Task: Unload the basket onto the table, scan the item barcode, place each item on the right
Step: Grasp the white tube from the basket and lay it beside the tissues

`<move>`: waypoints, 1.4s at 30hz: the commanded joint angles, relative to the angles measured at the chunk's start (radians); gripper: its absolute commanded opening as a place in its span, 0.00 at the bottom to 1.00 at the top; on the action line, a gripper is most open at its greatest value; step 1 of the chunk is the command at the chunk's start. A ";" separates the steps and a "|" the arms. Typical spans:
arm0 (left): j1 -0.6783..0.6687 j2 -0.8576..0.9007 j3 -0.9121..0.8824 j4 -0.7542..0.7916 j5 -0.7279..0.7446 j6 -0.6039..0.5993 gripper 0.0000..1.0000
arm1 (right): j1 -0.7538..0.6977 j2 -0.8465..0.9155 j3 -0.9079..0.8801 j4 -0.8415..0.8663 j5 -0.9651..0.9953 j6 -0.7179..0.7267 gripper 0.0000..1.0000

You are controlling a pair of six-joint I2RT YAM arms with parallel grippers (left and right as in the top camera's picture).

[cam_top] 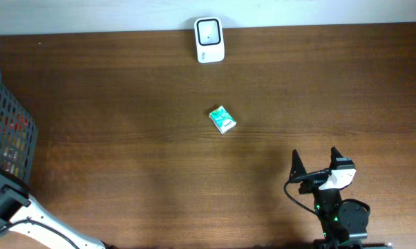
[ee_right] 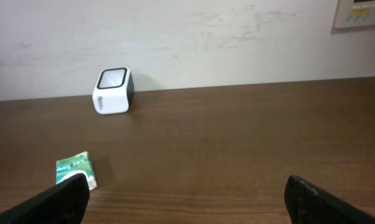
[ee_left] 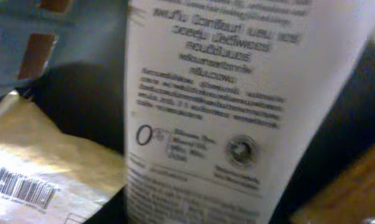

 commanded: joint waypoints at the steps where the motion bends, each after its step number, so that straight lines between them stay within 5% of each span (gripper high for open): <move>1: 0.014 0.020 0.000 -0.010 -0.011 -0.028 0.17 | 0.006 -0.005 -0.006 -0.003 -0.006 0.004 0.99; 9: 0.003 -0.220 0.019 -0.038 0.015 -0.163 0.07 | 0.006 -0.005 -0.006 -0.003 -0.006 0.004 0.99; 16: -0.010 -0.560 0.220 -0.032 0.282 -0.267 0.08 | 0.006 -0.005 -0.006 -0.003 -0.006 0.004 0.99; 20: -0.127 -0.712 0.227 -0.091 0.511 -0.266 0.09 | 0.006 -0.005 -0.006 -0.003 -0.006 0.004 0.99; 26: -0.570 -0.661 0.099 -0.278 0.542 -0.254 0.10 | 0.006 -0.005 -0.006 -0.003 -0.006 0.004 0.99; 35: -1.040 -0.432 -0.457 0.026 0.543 -0.320 0.12 | 0.006 -0.005 -0.006 -0.003 -0.006 0.004 0.99; 40: -1.180 -0.303 -0.524 0.106 0.542 -0.362 0.18 | 0.006 -0.005 -0.006 -0.003 -0.006 0.004 0.99; 42: -1.213 -0.272 -0.524 0.133 0.542 -0.374 0.32 | 0.006 -0.005 -0.006 -0.003 -0.006 0.004 0.99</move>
